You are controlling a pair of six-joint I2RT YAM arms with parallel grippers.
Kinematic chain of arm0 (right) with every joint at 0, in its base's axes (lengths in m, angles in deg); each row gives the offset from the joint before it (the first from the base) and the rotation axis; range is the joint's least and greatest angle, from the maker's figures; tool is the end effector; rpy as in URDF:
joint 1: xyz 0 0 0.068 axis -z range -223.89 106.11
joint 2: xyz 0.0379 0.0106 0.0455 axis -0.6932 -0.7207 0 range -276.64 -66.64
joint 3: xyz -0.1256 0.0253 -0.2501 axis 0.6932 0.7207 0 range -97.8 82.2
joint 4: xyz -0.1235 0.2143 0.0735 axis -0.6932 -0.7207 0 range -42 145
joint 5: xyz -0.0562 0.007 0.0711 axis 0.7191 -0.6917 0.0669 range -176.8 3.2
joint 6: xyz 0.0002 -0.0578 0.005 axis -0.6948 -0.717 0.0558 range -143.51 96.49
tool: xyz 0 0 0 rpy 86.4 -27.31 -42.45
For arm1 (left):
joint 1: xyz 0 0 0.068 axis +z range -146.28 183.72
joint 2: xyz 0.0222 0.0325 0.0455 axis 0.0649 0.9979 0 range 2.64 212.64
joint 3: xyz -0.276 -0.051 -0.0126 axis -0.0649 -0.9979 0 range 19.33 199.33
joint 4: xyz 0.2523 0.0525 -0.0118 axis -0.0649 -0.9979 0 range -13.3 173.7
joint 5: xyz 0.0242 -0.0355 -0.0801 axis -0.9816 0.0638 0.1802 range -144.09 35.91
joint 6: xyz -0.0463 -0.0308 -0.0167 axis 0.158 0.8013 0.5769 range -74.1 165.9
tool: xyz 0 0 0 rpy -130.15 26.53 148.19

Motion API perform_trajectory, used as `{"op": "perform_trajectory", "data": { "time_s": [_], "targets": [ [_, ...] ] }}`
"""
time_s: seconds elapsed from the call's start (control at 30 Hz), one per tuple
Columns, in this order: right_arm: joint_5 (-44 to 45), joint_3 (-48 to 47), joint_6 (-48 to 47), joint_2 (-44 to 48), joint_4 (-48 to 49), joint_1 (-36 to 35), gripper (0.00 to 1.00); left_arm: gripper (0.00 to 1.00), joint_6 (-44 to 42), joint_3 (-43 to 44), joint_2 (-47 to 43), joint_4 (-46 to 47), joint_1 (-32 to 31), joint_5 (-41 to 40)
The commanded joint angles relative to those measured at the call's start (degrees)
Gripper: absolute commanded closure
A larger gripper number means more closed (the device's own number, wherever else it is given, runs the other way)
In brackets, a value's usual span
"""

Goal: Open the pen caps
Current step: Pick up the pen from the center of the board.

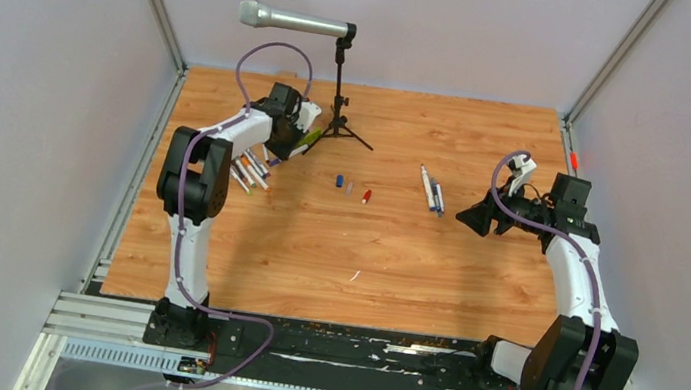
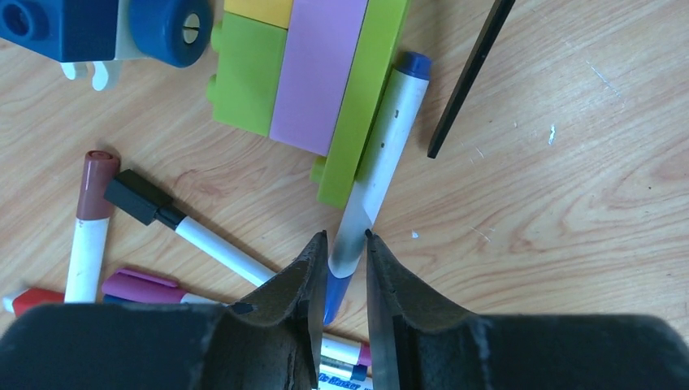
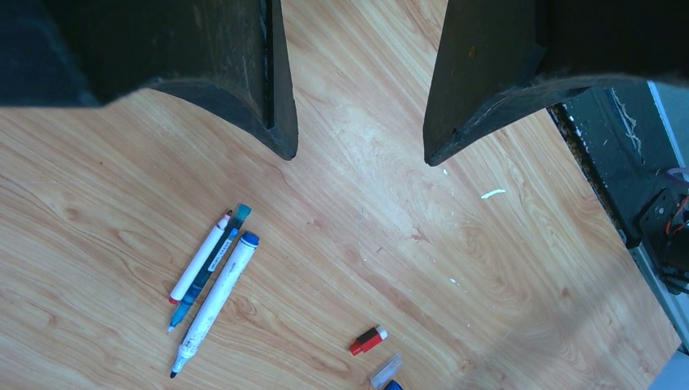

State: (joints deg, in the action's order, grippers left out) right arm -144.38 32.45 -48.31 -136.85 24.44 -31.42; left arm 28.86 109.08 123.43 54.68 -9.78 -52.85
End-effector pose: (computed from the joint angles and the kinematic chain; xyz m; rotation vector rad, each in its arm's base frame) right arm 0.2375 -0.0166 0.2669 -0.6222 2.0136 0.8436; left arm 0.4420 -0.1071 0.1743 0.6970 2.5242 -0.0068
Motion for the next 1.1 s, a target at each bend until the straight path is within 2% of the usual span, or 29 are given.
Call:
{"op": "perform_trajectory", "data": {
  "time_s": [0.0, 0.4, 0.53, 0.77, 1.07],
  "targets": [
    [-1.4, 0.1, -1.7, -0.5, 1.6, 0.3, 0.41, 0.70, -0.4, 2.4, 1.6, -0.8, 0.5, 2.3],
    [-1.7, -0.2, -1.9, 0.1, 1.3, 0.4, 0.41, 0.73, 2.1, 0.1, 1.5, -3.0, 1.1, 5.2],
    [-2.1, -0.3, -1.9, 0.4, 1.2, 0.6, 0.41, 0.87, 3.7, -3.0, -0.6, -2.3, 1.1, 4.4],
    [-2.9, -0.2, -1.8, 1.0, 1.1, 1.1, 0.41, 1.00, 6.1, -8.9, -11.2, 1.5, 1.1, 3.1],
    [-3.6, -0.2, -1.8, 1.6, 1.1, 1.3, 0.41, 1.00, 9.8, -18.4, -24.7, 2.5, 1.1, 5.7]
  ]
}}
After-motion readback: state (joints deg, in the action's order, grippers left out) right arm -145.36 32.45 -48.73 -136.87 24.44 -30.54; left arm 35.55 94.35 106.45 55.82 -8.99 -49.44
